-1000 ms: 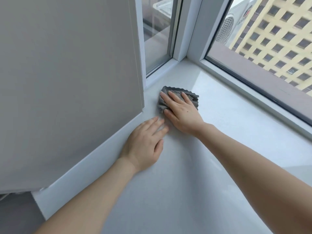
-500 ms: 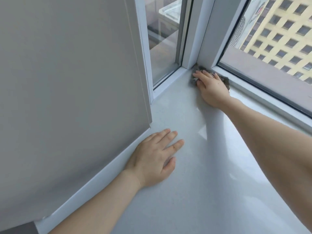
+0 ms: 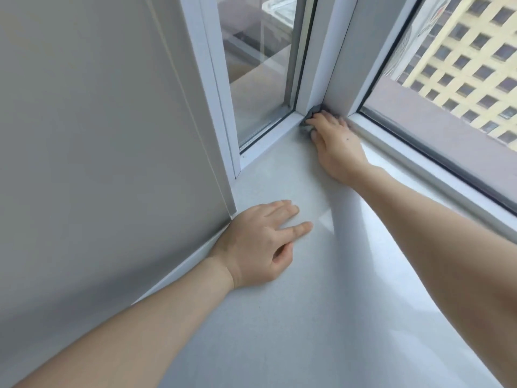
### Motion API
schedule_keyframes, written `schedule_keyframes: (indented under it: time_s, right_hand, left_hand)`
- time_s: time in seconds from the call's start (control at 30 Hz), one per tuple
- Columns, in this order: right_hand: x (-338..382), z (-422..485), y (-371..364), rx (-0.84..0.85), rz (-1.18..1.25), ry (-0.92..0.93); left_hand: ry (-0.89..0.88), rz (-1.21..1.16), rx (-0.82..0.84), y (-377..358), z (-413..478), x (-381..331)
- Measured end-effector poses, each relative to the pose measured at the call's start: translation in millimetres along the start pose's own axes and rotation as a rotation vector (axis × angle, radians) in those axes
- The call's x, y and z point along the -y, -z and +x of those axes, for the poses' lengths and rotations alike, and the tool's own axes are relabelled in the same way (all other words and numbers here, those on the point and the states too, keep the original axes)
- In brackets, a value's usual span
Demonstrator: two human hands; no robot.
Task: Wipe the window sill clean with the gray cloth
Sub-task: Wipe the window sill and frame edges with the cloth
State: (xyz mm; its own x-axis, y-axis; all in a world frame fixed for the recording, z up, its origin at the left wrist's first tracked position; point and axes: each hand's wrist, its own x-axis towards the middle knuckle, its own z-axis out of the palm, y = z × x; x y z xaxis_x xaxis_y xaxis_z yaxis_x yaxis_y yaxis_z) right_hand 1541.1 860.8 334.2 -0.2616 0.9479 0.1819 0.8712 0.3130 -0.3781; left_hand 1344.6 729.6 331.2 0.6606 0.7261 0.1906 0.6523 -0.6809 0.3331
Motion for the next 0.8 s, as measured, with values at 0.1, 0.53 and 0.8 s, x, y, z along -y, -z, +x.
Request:
schedule_keyframes:
  time_s: [0.1,0.53,0.8]
  right_hand:
    - [-1,-7,0,0.111,-0.082,0.167]
    - [-41,-66,23,0.047,-0.176,-0.119]
    - [-37,-160,75,-0.073,-0.224,-0.226]
  left_hand:
    - [0.011,-0.005,-0.014,0,-1,0]
    - [0.004,-0.015,-0.016,-2,-3,4]
    - [0.01,-0.019,-0.02,0,-2,1]
